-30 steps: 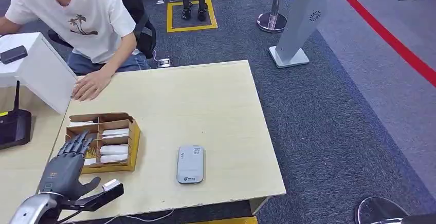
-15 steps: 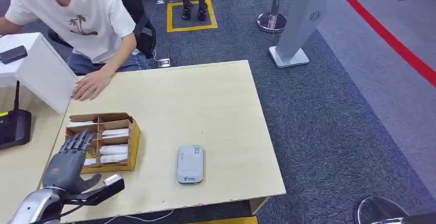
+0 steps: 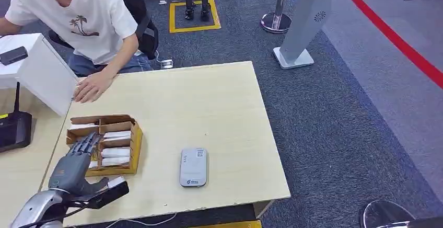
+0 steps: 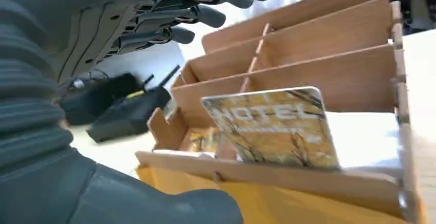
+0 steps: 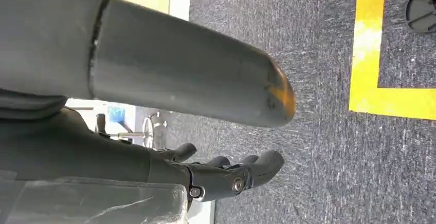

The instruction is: Pass the card to the sensor for recognition and then transmit it.

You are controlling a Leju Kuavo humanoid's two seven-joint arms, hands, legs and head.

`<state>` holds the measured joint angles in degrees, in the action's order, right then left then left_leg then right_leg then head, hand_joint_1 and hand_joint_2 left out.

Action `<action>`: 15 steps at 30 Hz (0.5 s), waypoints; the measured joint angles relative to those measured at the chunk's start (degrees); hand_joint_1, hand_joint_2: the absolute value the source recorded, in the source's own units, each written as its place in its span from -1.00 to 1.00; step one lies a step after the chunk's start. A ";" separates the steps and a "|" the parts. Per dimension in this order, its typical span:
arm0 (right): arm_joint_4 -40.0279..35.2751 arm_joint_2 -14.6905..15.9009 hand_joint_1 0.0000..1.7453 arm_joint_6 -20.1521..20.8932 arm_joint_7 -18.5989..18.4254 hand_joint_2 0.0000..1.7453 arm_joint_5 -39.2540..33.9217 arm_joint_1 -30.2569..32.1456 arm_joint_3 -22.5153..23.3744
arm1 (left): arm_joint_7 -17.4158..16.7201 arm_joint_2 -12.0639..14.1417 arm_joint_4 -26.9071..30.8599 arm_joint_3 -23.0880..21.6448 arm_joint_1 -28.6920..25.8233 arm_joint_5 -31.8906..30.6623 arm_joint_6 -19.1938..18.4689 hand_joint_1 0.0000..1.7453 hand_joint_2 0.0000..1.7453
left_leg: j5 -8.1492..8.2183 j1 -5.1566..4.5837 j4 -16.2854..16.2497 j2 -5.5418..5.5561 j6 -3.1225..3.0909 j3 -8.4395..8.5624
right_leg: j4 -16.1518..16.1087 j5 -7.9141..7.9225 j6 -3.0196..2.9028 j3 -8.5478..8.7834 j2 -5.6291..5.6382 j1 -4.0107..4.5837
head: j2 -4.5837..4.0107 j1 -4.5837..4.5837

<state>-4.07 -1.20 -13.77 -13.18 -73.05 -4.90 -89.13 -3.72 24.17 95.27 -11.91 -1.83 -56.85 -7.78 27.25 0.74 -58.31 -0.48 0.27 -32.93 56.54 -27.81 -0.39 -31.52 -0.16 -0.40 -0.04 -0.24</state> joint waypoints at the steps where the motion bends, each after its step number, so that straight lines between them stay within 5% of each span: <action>1: 0.00 0.04 -1.00 0.00 0.00 1.00 -0.07 0.00 0.00 | 0.09 0.02 0.00 -0.04 -0.01 0.24 0.00 -1.00 1.00 | 0.00 0.00 0.00 0.00 0.00 0.00 | 0.00 0.00 0.00 0.00 0.00 0.00 | 0.00 0.00; 15: 0.00 0.11 -1.00 0.02 0.00 1.00 -0.24 0.00 0.00 | 0.28 1.27 0.11 -1.79 -0.51 1.75 -0.52 -1.00 1.00 | 0.00 0.01 0.00 0.00 0.00 0.00 | 0.01 0.00 0.00 0.01 0.00 0.00 | 0.00 0.00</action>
<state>-4.07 -1.09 -13.75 -13.18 -73.29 -4.91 -89.13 -3.43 25.44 95.38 -13.70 -2.34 -55.10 -8.31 27.25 0.75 -58.31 -0.47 0.27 -32.93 56.55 -27.81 -0.39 -31.51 -0.16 -0.39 -0.04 -0.24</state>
